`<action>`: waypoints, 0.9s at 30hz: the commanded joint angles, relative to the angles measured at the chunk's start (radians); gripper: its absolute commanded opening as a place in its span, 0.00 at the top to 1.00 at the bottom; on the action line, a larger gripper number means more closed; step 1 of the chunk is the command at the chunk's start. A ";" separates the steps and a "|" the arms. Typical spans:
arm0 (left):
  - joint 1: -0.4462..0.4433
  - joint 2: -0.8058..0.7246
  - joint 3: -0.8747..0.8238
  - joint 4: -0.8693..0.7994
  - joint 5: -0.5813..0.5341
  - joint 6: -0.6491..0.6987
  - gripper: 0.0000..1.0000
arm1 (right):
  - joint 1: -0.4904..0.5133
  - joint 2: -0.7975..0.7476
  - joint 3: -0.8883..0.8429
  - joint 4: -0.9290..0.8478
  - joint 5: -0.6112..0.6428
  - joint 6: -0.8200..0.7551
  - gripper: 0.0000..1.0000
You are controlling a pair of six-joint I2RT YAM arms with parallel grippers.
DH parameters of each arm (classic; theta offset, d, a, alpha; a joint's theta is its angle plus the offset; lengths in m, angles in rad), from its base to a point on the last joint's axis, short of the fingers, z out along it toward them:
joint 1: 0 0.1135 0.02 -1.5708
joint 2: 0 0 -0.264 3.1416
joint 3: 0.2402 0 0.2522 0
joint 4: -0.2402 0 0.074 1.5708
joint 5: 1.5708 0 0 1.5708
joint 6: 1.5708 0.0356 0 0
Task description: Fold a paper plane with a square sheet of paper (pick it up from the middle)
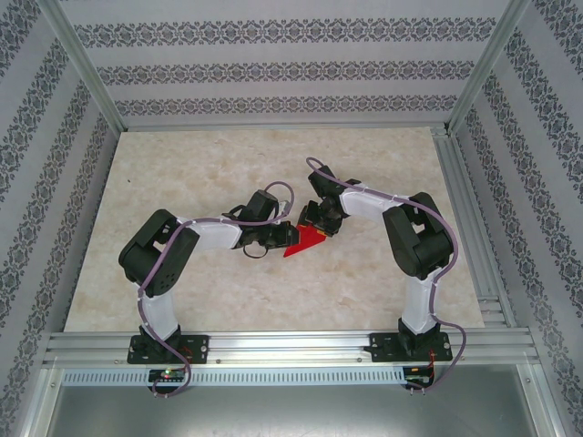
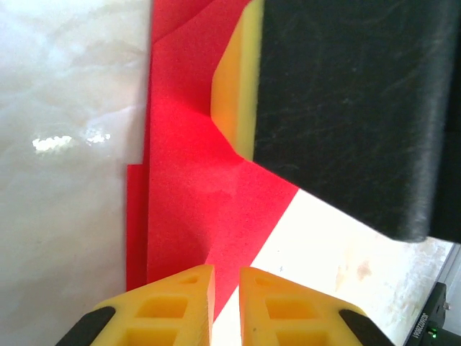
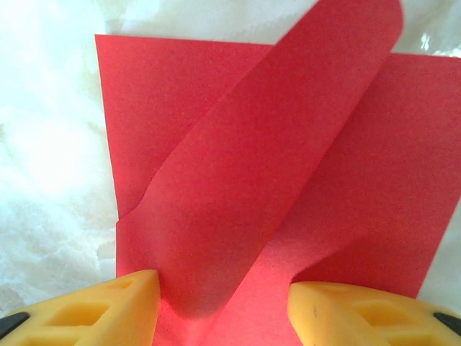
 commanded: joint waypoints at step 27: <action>-0.006 -0.027 0.006 0.020 -0.075 -0.008 0.82 | -0.004 0.211 -0.099 0.016 0.148 -0.006 0.45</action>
